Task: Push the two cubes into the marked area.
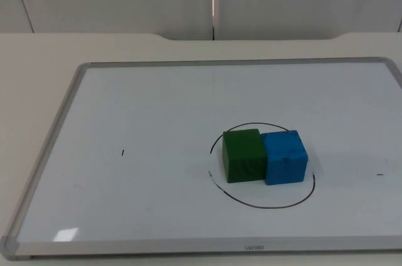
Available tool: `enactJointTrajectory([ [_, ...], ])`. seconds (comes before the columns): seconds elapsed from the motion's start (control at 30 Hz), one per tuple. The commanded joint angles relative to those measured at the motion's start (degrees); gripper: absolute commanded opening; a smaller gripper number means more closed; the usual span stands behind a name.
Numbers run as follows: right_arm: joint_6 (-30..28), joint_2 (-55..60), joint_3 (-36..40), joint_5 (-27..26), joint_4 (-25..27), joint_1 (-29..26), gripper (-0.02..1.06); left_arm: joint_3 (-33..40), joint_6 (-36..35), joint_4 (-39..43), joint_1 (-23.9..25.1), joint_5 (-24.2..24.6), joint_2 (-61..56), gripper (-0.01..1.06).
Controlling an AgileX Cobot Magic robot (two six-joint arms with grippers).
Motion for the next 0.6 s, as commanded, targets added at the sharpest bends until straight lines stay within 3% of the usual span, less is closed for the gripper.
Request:
enactJointTrajectory([
  [0.0, 0.0, -0.2, 0.0, -0.2, 0.0, -0.2, 1.05, 0.3, 0.0, 0.1, 0.1, -0.1, -0.3, 0.0],
  [0.23, 0.0, -0.2, 0.0, -0.2, 0.0, -0.2, 1.05, 0.3, 0.0, 0.1, 0.1, -0.1, -0.3, 0.0],
  [0.37, 0.0, -0.2, 0.0, -0.2, 0.0, -0.2, 1.05, 0.3, 0.0, 0.1, 0.1, -0.1, -0.3, 0.16],
  [0.4, 0.0, -0.2, 0.0, -0.2, 0.0, -0.2, 1.05, 0.3, 0.0, 0.1, 0.1, -0.1, -0.3, 0.16],
  [0.57, 0.0, -0.2, 0.0, -0.2, 0.0, -0.2, 1.05, 0.3, 0.0, 0.1, 0.1, -0.1, -0.3, 0.68],
])
